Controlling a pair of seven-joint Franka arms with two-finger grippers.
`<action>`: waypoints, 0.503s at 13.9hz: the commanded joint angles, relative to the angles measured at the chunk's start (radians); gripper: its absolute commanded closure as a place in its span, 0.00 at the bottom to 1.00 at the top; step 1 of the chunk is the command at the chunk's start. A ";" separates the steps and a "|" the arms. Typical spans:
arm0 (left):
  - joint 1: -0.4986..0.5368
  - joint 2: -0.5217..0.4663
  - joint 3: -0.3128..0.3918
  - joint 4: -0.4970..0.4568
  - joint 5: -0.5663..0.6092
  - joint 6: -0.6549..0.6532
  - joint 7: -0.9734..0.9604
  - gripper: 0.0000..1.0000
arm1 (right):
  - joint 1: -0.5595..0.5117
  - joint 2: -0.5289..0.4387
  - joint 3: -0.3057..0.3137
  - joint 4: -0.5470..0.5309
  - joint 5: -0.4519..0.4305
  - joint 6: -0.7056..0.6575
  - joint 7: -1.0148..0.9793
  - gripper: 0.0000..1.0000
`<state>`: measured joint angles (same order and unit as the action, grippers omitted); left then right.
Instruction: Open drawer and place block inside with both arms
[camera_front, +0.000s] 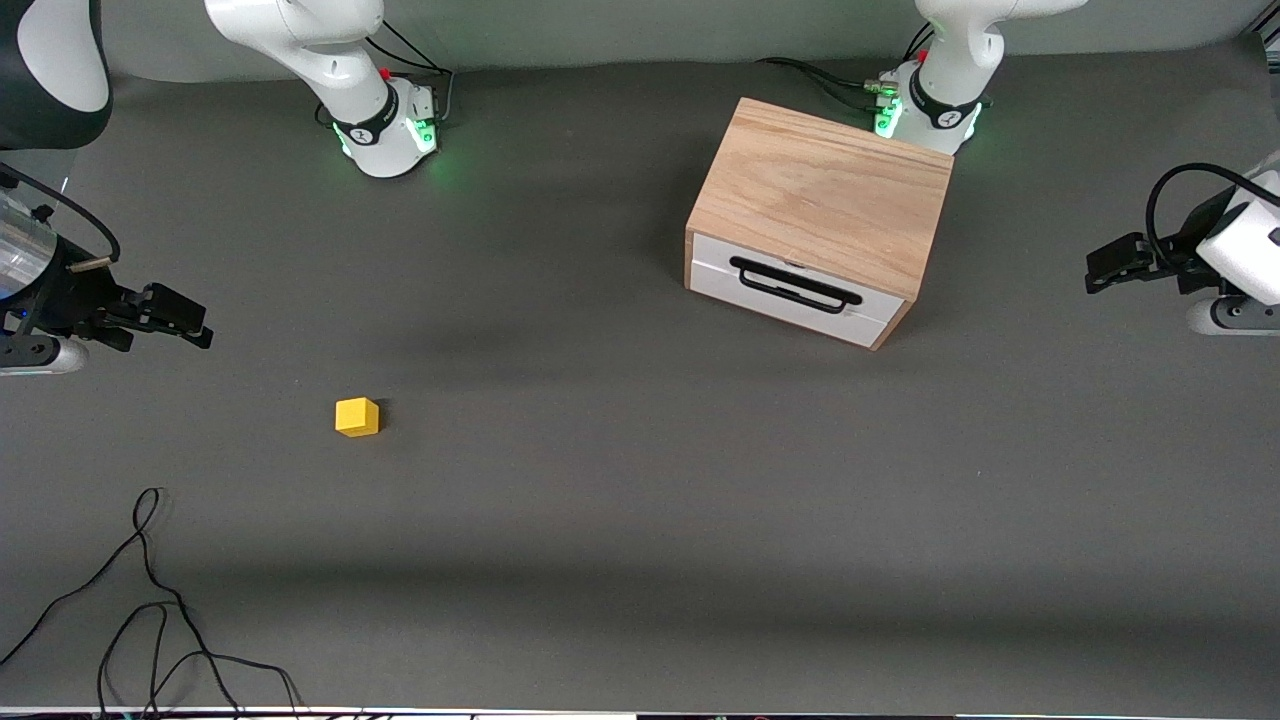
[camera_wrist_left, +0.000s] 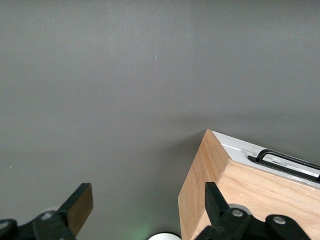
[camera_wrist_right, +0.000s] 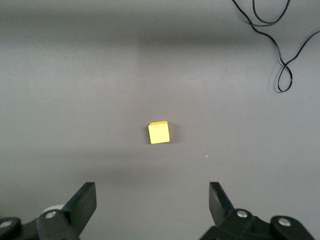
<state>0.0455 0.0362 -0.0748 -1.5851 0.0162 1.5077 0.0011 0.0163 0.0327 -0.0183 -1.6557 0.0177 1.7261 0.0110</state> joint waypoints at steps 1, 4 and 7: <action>-0.012 -0.004 0.006 0.008 0.013 -0.015 0.013 0.00 | -0.004 0.015 0.009 0.030 -0.002 -0.022 0.027 0.00; -0.013 0.001 0.006 0.008 0.014 -0.015 0.008 0.00 | -0.006 0.026 0.009 0.031 -0.002 -0.020 0.017 0.00; -0.015 0.016 0.003 0.011 0.019 -0.009 -0.003 0.00 | -0.004 0.035 0.008 0.024 0.005 -0.002 0.015 0.00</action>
<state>0.0447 0.0406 -0.0767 -1.5860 0.0169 1.5076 0.0011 0.0163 0.0458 -0.0182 -1.6557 0.0181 1.7258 0.0115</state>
